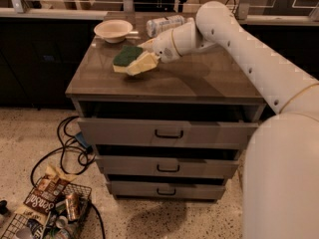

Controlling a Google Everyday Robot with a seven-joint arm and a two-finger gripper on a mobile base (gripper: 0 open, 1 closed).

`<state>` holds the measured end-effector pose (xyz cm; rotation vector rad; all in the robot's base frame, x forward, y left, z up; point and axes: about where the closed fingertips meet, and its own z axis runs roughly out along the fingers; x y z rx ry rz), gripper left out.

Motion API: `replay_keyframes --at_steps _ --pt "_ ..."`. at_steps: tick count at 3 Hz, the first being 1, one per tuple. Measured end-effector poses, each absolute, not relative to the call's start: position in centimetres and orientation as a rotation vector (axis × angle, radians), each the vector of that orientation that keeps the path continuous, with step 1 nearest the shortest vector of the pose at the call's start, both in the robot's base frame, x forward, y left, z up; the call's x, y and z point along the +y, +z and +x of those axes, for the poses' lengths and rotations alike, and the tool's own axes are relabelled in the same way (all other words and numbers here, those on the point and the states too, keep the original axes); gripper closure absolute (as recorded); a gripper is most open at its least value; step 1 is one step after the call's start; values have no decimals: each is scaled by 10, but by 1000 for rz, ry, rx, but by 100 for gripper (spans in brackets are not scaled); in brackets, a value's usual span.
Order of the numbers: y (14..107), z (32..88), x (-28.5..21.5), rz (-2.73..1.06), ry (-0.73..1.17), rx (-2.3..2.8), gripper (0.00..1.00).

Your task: Place sponge into paper bowl

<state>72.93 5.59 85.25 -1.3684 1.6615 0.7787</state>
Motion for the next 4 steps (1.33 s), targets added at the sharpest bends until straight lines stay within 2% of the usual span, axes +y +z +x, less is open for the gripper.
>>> replay_keyframes --at_steps 2,4 --pt "821 761 100 -1475 878 1872 100" --pt "835 762 97 -1429 810 1895 100"
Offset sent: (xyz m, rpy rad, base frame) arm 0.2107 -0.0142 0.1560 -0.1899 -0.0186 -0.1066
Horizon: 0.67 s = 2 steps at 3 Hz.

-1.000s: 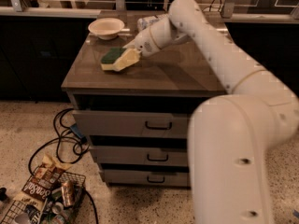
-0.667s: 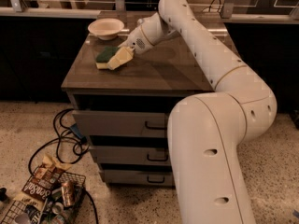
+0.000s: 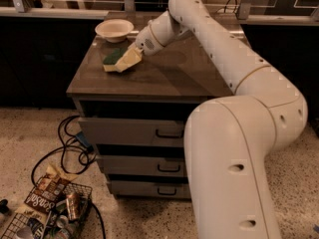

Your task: Place sponge into paper bowl

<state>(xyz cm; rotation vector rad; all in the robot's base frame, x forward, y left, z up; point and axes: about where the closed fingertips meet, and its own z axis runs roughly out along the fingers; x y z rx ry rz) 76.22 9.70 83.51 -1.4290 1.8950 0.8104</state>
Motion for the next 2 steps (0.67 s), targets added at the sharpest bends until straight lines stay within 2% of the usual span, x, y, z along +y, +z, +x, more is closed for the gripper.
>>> replay_keyframes --at_steps 2 --pt "892 762 70 -1234 554 1929 100"
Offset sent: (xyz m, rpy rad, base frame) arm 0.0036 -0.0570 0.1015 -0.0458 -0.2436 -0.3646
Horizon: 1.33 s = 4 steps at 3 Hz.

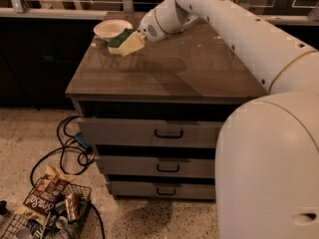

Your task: Place sponge into paper bowl

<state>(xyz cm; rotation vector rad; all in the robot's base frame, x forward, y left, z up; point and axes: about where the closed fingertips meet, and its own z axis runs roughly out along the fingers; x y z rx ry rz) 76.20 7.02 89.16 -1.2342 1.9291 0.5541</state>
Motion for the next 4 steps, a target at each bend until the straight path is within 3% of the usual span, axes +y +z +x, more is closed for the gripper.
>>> replay_keyframes --at_steps 4 --pt "907 856 55 -1106 441 1968 100"
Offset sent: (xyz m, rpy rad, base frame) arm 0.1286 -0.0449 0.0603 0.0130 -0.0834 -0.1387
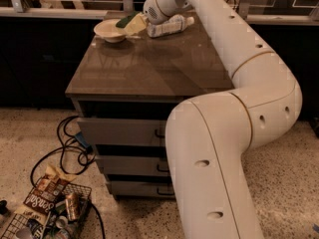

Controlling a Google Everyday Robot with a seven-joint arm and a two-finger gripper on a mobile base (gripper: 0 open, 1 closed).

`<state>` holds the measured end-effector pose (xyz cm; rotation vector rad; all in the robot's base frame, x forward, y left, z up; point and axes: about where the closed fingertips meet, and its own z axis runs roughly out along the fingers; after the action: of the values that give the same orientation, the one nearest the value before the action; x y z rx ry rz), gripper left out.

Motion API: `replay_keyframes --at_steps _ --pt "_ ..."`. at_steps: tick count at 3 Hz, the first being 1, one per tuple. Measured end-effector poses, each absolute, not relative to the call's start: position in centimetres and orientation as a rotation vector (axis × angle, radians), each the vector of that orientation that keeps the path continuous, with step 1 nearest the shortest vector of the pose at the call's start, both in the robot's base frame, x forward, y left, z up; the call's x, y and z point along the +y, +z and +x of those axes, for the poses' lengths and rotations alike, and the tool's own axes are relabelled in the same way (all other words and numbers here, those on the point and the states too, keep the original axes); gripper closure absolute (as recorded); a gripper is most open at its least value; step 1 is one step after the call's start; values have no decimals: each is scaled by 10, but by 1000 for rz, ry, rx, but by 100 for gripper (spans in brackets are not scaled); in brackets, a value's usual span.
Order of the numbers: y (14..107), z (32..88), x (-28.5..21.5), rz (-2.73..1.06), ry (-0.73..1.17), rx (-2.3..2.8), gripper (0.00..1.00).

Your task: Place sponge into paper bowl

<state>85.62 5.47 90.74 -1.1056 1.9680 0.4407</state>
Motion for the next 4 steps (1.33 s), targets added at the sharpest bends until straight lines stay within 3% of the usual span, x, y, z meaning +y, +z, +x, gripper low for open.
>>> replay_keyframes --at_steps 3,4 --pt "956 877 65 -988 382 1850 100" --pt "931 893 113 -1000 392 1842 100"
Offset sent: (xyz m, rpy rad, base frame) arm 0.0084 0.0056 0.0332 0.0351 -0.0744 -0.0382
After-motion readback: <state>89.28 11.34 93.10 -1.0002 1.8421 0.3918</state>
